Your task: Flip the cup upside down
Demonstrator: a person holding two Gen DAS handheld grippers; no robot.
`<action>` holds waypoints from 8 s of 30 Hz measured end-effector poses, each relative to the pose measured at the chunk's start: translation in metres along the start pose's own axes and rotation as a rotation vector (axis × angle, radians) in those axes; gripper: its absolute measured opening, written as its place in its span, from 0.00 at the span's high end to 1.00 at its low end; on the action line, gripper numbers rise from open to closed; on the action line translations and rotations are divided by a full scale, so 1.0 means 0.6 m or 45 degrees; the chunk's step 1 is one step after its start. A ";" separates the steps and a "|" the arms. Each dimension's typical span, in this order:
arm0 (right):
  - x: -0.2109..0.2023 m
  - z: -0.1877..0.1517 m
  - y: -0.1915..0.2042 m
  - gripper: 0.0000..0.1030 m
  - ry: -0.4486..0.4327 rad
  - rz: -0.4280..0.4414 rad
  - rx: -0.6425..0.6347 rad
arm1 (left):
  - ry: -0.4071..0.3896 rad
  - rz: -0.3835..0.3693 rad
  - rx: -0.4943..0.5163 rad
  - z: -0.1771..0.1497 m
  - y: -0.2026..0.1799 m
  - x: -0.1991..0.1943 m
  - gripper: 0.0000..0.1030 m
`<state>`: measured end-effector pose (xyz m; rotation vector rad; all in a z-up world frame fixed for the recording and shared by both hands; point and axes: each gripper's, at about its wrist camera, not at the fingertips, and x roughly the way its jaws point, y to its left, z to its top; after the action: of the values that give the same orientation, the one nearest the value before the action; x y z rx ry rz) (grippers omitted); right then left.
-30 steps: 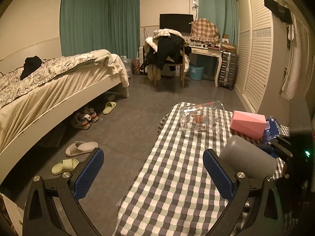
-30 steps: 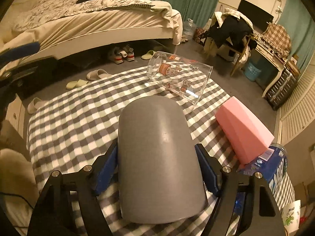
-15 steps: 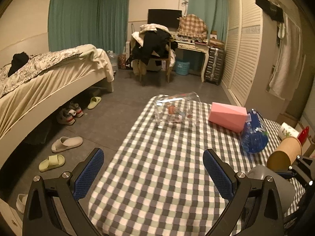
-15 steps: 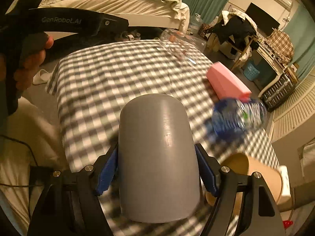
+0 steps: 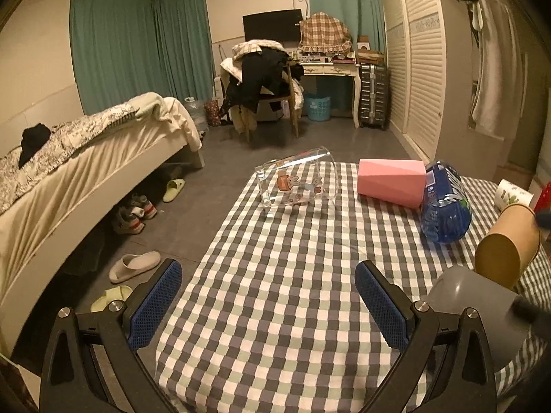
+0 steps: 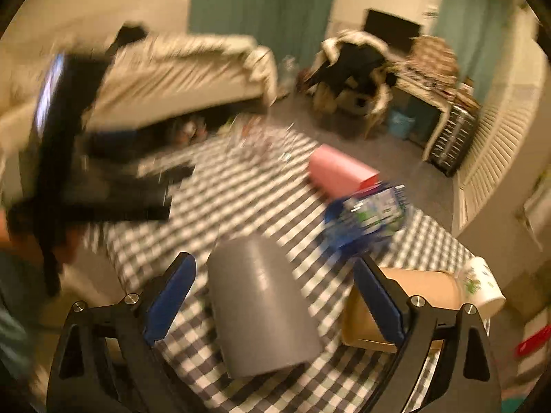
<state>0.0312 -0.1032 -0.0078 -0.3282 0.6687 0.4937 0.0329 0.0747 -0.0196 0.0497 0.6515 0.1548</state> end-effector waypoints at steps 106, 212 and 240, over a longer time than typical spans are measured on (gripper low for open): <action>-0.119 -0.089 -0.168 0.09 -0.149 -0.468 0.357 | 0.539 -0.400 0.069 0.043 -0.229 0.037 0.20; -0.199 -0.099 -0.119 0.00 -0.345 -0.270 0.364 | -0.318 -0.146 -0.106 -0.031 -0.121 -0.197 0.00; -0.188 -0.100 -0.118 0.00 -0.315 -0.292 0.358 | -0.286 -0.115 -0.133 -0.033 -0.111 -0.194 0.00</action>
<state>-0.0378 -0.2256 0.0316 -0.0741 0.4449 0.2116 -0.0621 -0.0099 0.0283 -0.0619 0.4202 0.0940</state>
